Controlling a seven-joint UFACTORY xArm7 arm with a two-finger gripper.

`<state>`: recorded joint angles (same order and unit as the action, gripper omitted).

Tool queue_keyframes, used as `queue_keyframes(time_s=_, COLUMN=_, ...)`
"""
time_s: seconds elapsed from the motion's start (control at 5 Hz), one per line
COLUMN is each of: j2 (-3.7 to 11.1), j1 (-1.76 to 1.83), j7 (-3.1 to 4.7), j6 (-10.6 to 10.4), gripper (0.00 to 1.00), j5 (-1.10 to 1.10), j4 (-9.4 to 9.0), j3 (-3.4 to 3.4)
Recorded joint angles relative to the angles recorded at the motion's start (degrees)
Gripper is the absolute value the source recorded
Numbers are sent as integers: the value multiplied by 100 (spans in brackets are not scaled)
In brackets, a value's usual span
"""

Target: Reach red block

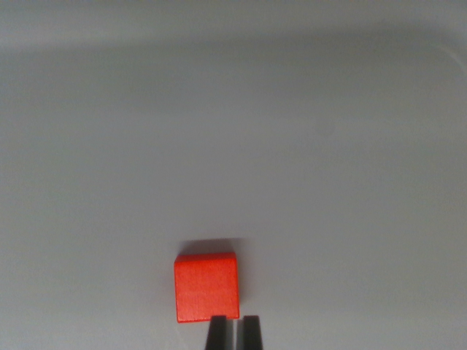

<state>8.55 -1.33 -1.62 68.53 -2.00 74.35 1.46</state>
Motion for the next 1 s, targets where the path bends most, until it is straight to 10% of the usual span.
queue_keyframes(time_s=1.0, j2=286, j1=33, j7=20, j6=-809, gripper=0, j5=21, j4=-573, j3=-11)
